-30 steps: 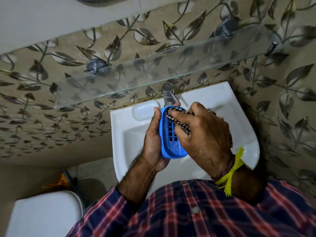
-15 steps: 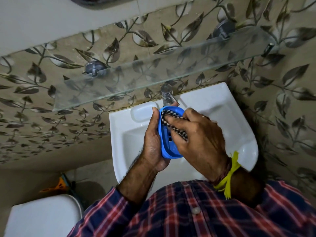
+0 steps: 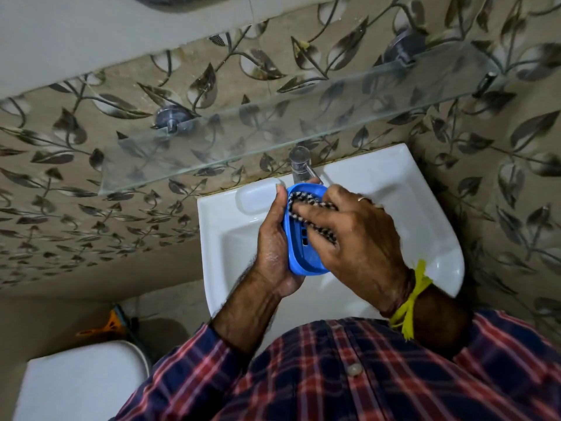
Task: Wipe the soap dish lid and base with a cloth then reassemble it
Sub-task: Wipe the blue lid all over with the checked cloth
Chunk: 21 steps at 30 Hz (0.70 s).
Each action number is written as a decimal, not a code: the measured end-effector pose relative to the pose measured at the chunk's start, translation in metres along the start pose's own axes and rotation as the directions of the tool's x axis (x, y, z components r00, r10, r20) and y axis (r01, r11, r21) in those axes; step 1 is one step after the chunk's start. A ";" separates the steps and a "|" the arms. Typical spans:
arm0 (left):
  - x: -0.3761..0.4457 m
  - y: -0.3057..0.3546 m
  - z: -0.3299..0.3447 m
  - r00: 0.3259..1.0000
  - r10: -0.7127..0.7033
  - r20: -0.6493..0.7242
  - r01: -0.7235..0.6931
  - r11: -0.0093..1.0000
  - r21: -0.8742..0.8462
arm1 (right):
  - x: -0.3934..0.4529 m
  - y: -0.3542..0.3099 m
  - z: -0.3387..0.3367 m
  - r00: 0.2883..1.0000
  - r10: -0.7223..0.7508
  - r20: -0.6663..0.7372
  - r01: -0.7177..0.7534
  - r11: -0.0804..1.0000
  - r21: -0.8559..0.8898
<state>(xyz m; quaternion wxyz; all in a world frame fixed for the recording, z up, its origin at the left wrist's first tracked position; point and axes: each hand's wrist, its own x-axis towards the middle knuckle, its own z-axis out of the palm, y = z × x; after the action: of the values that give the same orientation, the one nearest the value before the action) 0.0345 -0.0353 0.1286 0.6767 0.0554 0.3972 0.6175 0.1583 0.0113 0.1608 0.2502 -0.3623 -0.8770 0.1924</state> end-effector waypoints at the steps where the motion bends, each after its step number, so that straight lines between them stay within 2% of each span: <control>1: 0.000 0.003 -0.001 1.000 0.006 0.010 -0.006 1.000 -0.012 | -0.003 0.000 0.000 0.999 -0.041 0.030 0.041 0.999 -0.012; 3: 0.000 0.003 -0.003 1.000 0.010 0.021 -0.010 1.000 0.002 | -0.010 0.003 -0.002 0.994 -0.085 0.062 0.089 0.994 -0.058; 7: 0.001 -0.008 0.001 1.000 -0.013 -0.002 0.013 1.000 0.022 | -0.002 0.006 -0.002 1.000 0.000 0.010 0.001 0.998 -0.055; 11: 0.001 -0.002 -0.003 0.999 -0.014 0.034 0.013 0.999 0.032 | -0.015 0.009 0.000 0.984 -0.145 0.103 0.155 0.982 -0.107; 16: 0.003 -0.007 -0.004 1.000 0.010 0.003 -0.010 0.995 0.096 | -0.006 0.009 -0.001 0.999 -0.030 0.044 0.033 0.996 -0.078; 19: 0.003 0.000 -0.009 0.999 0.015 0.029 -0.018 0.994 0.108 | -0.012 0.008 -0.001 0.975 -0.182 0.131 0.196 0.975 -0.105; 21: 0.004 0.001 -0.010 0.999 0.018 0.034 -0.022 0.991 0.135 | -0.017 0.012 -0.004 0.966 -0.216 0.142 0.234 0.964 -0.123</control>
<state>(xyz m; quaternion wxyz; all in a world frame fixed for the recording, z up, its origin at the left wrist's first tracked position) 0.0270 -0.0363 0.1205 0.6716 0.1153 0.4265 0.5947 0.1774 0.0076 0.1531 0.1880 -0.2636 -0.9380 0.1239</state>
